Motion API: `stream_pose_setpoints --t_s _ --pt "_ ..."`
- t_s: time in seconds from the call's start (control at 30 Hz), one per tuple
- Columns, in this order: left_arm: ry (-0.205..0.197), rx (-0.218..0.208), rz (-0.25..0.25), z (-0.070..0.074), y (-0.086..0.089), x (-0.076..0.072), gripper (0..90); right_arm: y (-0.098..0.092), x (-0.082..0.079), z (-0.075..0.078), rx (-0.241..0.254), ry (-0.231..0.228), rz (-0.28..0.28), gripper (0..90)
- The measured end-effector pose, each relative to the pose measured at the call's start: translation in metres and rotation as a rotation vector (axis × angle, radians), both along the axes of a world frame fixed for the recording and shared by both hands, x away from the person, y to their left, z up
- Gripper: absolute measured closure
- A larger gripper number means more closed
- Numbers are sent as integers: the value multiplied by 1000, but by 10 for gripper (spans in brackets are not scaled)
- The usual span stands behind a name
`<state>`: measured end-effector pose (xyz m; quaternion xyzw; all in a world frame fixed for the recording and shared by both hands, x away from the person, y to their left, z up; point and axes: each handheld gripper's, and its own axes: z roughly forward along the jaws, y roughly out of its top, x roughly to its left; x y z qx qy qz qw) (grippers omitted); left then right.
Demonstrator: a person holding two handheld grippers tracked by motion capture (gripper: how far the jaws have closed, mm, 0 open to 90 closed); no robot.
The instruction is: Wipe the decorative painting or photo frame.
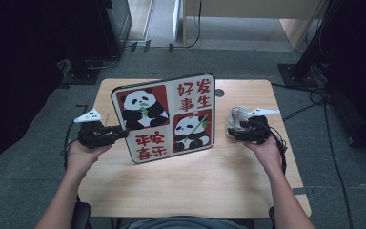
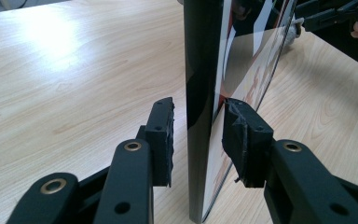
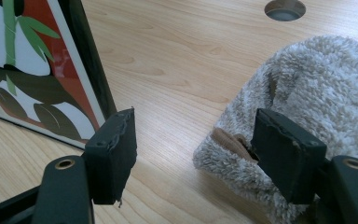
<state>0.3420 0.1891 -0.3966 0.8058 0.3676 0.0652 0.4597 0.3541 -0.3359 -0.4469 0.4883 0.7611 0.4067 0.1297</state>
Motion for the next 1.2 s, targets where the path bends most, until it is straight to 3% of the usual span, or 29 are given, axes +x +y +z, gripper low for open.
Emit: stream_pose_setpoints --t_s 0.07,0.5,1.0,1.2 --pt "-2 -16 -5 1 2 -1 612 0 0 0 -3 1 1 313" --pt "-23 4 23 1 21 -8 469 -5 1 -2 -2 1 5 331" --pt "-12 64 95 -20 36 9 351 -4 3 -7 -8 -12 38 359" --pt "-62 58 82 -24 35 11 399 -5 4 -8 -8 -19 38 359"
